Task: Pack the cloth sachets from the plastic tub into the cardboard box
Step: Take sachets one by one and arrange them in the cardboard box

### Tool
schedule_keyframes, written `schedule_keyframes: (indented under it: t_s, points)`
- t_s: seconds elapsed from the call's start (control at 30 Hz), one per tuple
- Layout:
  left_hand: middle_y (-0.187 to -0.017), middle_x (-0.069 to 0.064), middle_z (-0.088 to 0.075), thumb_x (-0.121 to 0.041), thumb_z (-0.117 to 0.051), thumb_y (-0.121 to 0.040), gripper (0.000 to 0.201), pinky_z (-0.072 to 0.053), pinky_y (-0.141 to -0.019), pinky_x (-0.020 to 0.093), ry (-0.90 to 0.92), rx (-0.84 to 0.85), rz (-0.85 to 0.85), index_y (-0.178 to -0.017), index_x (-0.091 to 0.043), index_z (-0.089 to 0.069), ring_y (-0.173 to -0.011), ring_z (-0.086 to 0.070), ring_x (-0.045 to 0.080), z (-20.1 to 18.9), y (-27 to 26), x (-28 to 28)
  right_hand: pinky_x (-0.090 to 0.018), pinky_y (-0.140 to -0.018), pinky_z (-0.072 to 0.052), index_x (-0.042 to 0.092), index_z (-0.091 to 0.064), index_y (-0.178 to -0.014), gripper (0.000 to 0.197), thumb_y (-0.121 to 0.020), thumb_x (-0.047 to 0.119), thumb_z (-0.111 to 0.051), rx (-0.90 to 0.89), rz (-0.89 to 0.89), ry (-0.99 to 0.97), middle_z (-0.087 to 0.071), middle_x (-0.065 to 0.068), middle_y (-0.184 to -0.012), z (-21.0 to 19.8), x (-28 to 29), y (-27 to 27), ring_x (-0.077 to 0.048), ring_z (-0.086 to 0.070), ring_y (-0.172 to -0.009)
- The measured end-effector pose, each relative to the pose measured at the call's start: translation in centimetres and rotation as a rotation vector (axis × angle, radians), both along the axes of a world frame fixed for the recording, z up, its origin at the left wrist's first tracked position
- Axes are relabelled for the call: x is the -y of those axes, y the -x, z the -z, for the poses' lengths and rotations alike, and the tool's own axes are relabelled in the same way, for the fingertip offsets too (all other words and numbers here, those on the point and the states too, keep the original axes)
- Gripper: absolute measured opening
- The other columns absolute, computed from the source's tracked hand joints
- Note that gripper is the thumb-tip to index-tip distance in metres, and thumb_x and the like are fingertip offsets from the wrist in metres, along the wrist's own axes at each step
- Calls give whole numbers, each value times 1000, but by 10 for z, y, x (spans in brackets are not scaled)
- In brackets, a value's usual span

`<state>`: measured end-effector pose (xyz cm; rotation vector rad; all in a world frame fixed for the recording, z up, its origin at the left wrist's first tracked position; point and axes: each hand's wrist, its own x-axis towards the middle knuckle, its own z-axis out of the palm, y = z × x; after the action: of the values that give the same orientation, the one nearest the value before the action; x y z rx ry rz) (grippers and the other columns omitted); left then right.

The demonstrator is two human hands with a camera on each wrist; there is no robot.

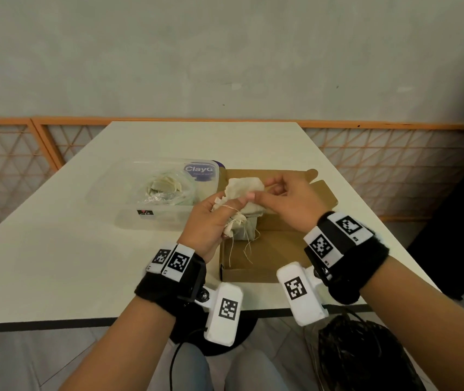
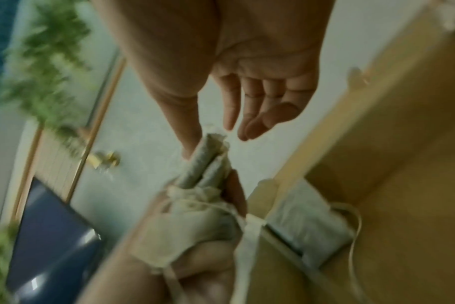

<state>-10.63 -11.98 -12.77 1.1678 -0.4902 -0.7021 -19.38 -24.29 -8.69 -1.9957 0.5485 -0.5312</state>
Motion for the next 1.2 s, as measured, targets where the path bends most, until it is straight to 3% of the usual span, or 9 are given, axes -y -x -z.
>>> schedule_keyframes:
  t_s: [0.13,0.3,0.43,0.63,0.77,0.83,0.93,1.07,1.2]
  points:
    - [-110,23,-65,-36,-74,-78,43,-47,-77,34,42,-13,10,-111,-8,-67,-94,-59,31,3,2,-2,-8,-50,-42,8,-61,-99,24,-78,13,-72,7,-81,-218,-63,1,-80,6,-2,3,-1,-61,-61]
    - [-94,16,-64,-10,-71,-76,30,-42,-43,17,24,-66,25,-106,-7,-66,-71,-61,21,7,-4,-6,-17,-58,-48,8,-63,-109,30,-80,13,-69,49,-25,-373,-68,-5,-95,13,7,6,-11,-62,-75]
    - [-88,11,-70,-9,-66,-81,15,-50,-53,22,55,-98,14,-95,-10,-65,-85,-63,28,9,-8,-6,-19,-57,-51,8,-59,-113,28,-86,9,-62,128,-24,-609,-64,-5,-96,11,11,10,-14,-61,-79]
    - [-77,8,-72,-19,-66,-82,10,-49,-52,22,53,-127,-27,-87,-11,-69,-67,-66,17,10,-8,-3,-20,-61,-55,3,-58,-116,31,-85,4,-59,211,-81,-739,-67,-6,-95,5,16,18,-14,-65,-80]
    - [-85,10,-67,-30,-74,-70,46,-43,-53,25,55,-118,-69,-106,-2,-67,-68,-60,18,8,-1,2,-27,-73,-55,6,-62,-103,25,-79,5,-63,171,-127,-742,-66,-7,-96,6,9,17,-17,-64,-89]
    - [-88,12,-66,-29,-73,-70,51,-49,-51,23,58,-105,-44,-112,0,-64,-68,-62,18,5,2,3,-25,-70,-51,11,-61,-100,26,-75,9,-67,146,-112,-739,-65,-4,-93,7,6,15,-14,-62,-84]
    - [-86,12,-67,-14,-69,-79,30,-49,-44,20,61,-89,8,-106,-3,-67,-63,-65,14,1,5,3,-22,-64,-46,9,-59,-112,39,-74,12,-68,118,-97,-757,-64,-3,-88,8,8,12,-13,-59,-78]
    - [-84,9,-67,-2,-65,-81,16,-54,-50,24,9,-54,42,-96,-8,-68,-63,-66,13,2,0,-3,-17,-57,-47,9,-61,-103,22,-81,9,-64,151,-28,-751,-65,0,-84,4,15,12,-8,-62,-70]
    - [-82,8,-67,-18,-68,-73,38,-53,-55,27,19,-53,119,-108,-5,-65,-60,-64,14,-2,0,-6,-16,-50,-47,8,-59,-106,24,-83,7,-62,177,-45,-787,-65,-1,-82,4,16,14,-5,-63,-61]
